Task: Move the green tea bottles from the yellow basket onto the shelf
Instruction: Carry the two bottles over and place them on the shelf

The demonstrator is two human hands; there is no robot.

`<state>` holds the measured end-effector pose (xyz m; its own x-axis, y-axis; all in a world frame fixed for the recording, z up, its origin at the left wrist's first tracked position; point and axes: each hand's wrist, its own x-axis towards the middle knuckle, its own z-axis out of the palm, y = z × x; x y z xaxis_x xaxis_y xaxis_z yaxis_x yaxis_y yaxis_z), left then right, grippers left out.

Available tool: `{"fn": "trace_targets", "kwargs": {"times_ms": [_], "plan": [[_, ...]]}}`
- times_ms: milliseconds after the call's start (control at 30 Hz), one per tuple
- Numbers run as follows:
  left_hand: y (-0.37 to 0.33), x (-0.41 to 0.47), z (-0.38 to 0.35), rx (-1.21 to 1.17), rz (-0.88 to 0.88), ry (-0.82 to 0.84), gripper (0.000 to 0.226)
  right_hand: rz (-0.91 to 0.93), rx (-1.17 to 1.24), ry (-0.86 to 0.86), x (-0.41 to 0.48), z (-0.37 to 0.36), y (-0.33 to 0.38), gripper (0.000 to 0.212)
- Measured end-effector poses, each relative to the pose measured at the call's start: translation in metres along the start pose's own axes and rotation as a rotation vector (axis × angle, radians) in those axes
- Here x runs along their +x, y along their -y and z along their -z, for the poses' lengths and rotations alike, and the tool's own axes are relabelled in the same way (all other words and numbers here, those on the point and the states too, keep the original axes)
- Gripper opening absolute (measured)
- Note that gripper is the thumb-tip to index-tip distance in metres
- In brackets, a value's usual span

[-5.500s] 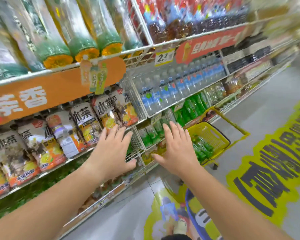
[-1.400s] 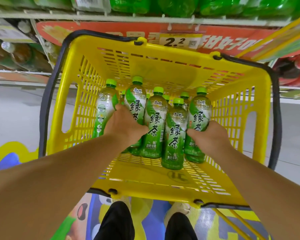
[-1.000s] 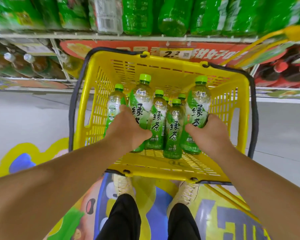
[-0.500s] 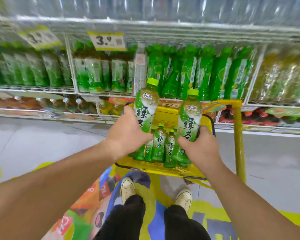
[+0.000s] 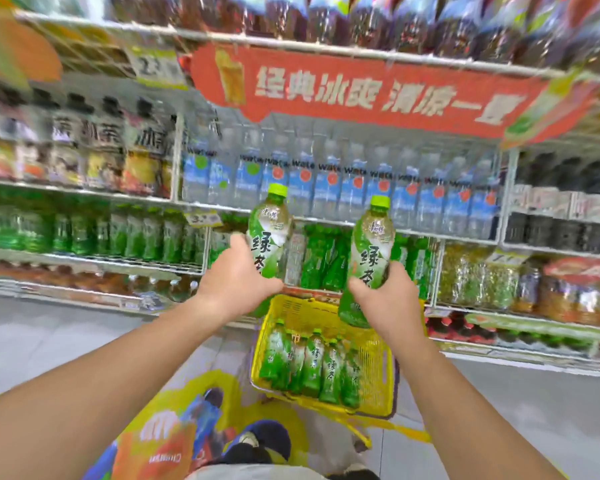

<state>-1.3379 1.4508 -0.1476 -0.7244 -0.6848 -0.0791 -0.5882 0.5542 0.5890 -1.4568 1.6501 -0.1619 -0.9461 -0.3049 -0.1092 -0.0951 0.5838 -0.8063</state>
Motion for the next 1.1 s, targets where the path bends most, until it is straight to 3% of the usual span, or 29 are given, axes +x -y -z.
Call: {"fn": "trace_targets", "kwargs": {"times_ms": [367, 567, 800, 1100], "plan": [[-0.014, -0.033, 0.078, -0.009, 0.101, -0.168, 0.067, 0.224, -0.047, 0.156, -0.006, 0.014, 0.088, 0.027], [-0.009, -0.070, 0.101, -0.078, 0.272, -0.281, 0.068, 0.343, -0.078, 0.288, -0.011, 0.001, 0.115, 0.034], [0.026, -0.122, 0.128, -0.283, 0.455, -0.494, 0.068, 0.488, -0.109, 0.446, -0.043, -0.045, 0.147, 0.031], [0.097, -0.168, 0.164, -0.462, 0.547, -0.782, 0.058, 0.570, -0.029, 0.633, -0.096, -0.126, 0.191, 0.028]]}}
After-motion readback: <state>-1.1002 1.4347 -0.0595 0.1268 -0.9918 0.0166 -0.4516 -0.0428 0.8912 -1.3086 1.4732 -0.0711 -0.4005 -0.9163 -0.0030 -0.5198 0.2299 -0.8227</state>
